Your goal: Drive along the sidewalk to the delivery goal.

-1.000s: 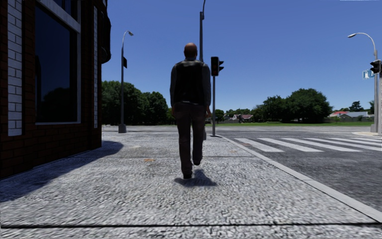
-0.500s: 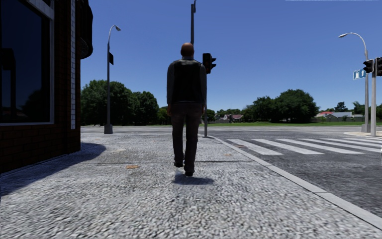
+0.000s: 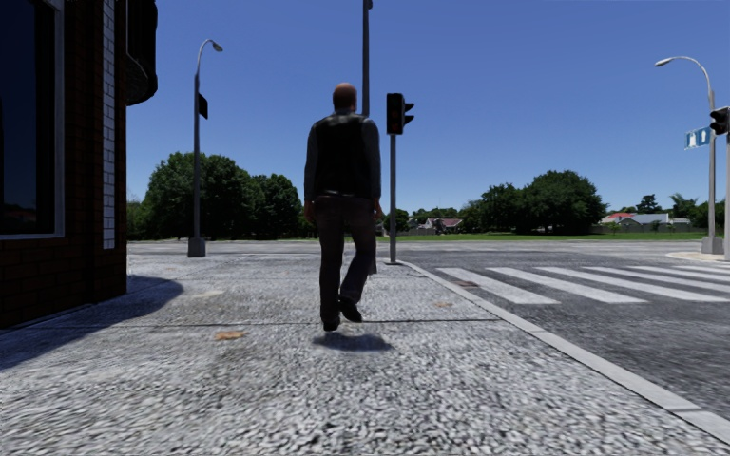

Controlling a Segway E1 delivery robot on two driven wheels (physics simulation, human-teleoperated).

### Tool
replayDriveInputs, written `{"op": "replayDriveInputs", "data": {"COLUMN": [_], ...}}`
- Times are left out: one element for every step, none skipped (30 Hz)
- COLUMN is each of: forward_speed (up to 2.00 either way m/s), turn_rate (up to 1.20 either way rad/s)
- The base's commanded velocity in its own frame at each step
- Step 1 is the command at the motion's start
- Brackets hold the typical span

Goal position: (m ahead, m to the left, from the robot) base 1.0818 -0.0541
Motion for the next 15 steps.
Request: {"op": "replayDriveInputs", "data": {"forward_speed": [0.99,0.99,1.01,1.01,1.04,1.07,1.08,1.09,1.09,1.10,1.13,1.15,1.15,1.16,1.16], "turn_rate": [0.00,0.00,0.00,0.00,0.00,0.00,0.00,0.00,0.00,0.00,0.00,0.00,0.00,0.00,0.00]}}
